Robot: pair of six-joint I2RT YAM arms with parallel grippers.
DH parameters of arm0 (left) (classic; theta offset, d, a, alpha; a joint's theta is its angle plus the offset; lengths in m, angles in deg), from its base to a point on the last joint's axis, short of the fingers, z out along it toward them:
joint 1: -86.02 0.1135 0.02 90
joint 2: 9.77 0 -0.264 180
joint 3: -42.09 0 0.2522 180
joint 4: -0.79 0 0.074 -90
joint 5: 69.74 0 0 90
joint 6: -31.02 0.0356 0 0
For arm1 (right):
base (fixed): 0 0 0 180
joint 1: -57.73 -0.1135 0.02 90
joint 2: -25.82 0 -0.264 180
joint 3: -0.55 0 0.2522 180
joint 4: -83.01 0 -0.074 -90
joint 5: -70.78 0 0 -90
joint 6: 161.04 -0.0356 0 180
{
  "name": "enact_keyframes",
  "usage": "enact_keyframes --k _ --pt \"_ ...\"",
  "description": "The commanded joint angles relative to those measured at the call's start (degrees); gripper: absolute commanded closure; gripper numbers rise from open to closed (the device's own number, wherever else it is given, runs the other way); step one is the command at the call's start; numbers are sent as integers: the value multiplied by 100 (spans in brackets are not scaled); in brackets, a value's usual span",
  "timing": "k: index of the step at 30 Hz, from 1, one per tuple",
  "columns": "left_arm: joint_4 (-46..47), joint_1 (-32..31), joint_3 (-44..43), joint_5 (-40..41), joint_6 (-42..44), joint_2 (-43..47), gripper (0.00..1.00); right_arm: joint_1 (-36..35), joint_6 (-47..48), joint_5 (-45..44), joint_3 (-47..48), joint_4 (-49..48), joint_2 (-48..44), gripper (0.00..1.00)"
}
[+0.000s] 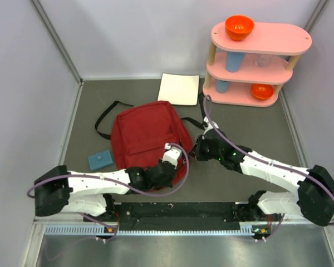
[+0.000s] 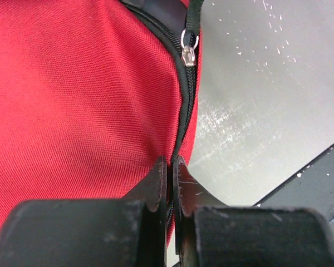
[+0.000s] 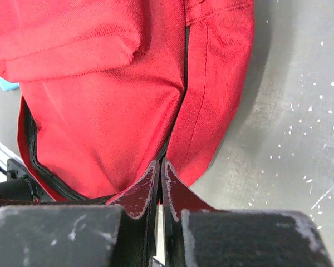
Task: Pack the student bag
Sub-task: Zip the student bag at the center of the board.
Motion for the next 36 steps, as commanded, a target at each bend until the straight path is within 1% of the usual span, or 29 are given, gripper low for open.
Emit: enact_keyframes --k 1,4,15,19,22,26,30,35,36 --pt "41 -30 542 -76 -446 684 100 -1 145 -155 453 -163 256 100" --pt "85 -30 832 -146 -622 1062 100 8 198 -138 594 -189 441 100" --pt "85 -39 1385 -489 -912 1537 100 69 400 -313 1007 -215 881 100" --pt "50 -39 1571 -463 -947 1871 100 87 409 -165 1078 -259 951 100" --pt "6 -38 1580 -366 -947 1942 100 96 365 20 1043 -400 978 100" --pt "76 -30 1588 -489 -991 1890 100 96 347 12 920 -356 925 100" --pt "164 -39 1833 -594 -1141 1898 100 148 347 -120 876 -364 951 100" --pt "173 -38 1958 -542 -1229 2013 100 228 461 12 1174 -444 1267 100" --pt "182 -30 1949 -498 -1229 2004 100 236 514 238 1192 -444 1303 100"
